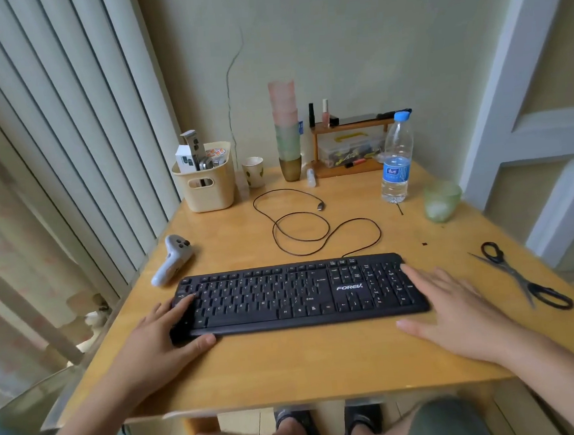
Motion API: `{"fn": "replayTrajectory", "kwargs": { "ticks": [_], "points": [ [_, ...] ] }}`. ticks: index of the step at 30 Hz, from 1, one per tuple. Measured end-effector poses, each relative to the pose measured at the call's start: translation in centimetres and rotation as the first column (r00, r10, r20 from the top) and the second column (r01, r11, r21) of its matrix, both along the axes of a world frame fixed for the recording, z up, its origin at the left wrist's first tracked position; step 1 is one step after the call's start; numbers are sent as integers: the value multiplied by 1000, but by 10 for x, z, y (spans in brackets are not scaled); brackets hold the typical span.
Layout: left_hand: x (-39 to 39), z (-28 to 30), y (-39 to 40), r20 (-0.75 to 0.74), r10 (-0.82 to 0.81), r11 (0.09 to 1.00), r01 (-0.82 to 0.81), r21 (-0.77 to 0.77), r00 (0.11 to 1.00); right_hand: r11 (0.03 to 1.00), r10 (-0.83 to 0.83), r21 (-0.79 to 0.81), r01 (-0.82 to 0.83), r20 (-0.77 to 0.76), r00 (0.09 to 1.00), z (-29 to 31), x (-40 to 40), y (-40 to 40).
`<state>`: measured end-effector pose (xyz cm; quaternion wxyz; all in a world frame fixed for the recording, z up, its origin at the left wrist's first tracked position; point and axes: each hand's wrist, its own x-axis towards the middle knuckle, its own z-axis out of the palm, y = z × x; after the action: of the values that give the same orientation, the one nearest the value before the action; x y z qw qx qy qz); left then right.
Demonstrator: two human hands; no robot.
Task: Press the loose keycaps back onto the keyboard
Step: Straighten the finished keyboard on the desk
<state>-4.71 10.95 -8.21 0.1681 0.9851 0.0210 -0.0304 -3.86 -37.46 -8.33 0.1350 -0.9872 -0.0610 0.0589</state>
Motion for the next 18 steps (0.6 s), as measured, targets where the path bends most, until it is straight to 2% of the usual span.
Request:
{"fn": "replayTrajectory", "kwargs": {
  "ticks": [4,9,13,18],
  "points": [
    [7,5,-29,99,11,1000,-10,-8,995,995,-60,85,54,63,996,-5,9,-8],
    [41,-6,-62,67,-15,997,10,78,998,986,-67,-154,67,9,998,-4,39,-21],
    [66,-8,-68,61,5,995,-11,101,998,976,-97,-191,103,41,994,-7,65,-12],
    [85,-5,-64,60,19,994,-25,105,998,973,-151,-159,167,111,982,-4,75,1]
  ]
}}
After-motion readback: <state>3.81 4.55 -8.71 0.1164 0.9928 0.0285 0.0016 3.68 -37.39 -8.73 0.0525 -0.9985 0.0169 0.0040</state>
